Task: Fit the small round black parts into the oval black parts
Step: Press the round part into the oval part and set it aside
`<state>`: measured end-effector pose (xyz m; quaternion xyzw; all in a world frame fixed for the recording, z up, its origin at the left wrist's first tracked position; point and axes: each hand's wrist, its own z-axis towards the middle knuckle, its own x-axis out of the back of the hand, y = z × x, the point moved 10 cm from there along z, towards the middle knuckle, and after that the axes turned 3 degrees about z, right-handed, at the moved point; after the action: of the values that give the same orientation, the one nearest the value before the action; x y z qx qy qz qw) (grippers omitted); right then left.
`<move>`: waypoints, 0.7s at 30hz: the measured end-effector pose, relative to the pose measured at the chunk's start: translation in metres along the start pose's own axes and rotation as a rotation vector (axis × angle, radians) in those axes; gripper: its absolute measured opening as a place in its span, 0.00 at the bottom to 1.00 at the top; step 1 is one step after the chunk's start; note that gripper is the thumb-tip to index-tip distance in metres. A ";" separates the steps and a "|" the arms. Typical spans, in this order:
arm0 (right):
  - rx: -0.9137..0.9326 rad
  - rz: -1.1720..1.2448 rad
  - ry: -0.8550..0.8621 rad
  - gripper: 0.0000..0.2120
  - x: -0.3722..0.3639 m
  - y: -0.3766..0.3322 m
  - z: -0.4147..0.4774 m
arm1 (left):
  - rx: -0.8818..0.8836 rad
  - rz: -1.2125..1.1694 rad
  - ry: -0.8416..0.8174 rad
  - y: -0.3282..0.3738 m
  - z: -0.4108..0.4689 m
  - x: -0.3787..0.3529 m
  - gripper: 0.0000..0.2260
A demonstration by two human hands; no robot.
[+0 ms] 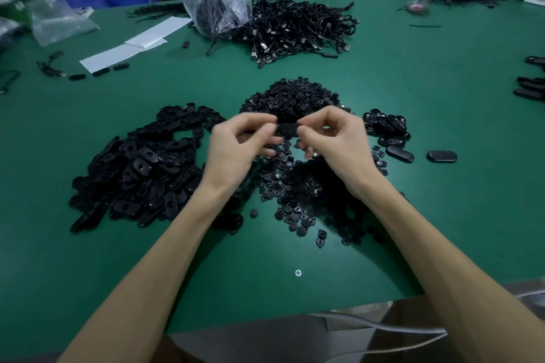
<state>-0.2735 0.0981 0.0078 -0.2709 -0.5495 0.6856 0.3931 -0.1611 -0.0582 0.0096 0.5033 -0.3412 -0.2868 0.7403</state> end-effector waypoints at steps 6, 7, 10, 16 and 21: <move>0.016 -0.385 0.449 0.03 0.071 -0.006 0.006 | 0.001 1.044 0.279 -0.002 0.005 0.059 0.09; 0.005 -0.454 0.463 0.04 0.076 -0.005 0.007 | 0.028 1.093 0.273 -0.005 0.006 0.063 0.09; 0.005 -0.642 0.479 0.05 0.085 -0.004 0.009 | 0.076 1.164 0.240 -0.012 0.008 0.066 0.10; -0.091 -0.873 0.422 0.12 0.093 0.009 0.011 | -0.010 1.057 0.120 -0.014 0.010 0.041 0.11; -0.064 -0.910 0.400 0.13 0.085 0.004 0.011 | -0.186 0.984 -0.014 -0.003 0.006 0.014 0.11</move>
<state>-0.3299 0.1628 0.0124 -0.1417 -0.5466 0.3622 0.7416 -0.1573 -0.0733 0.0118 0.2128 -0.5159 0.0638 0.8274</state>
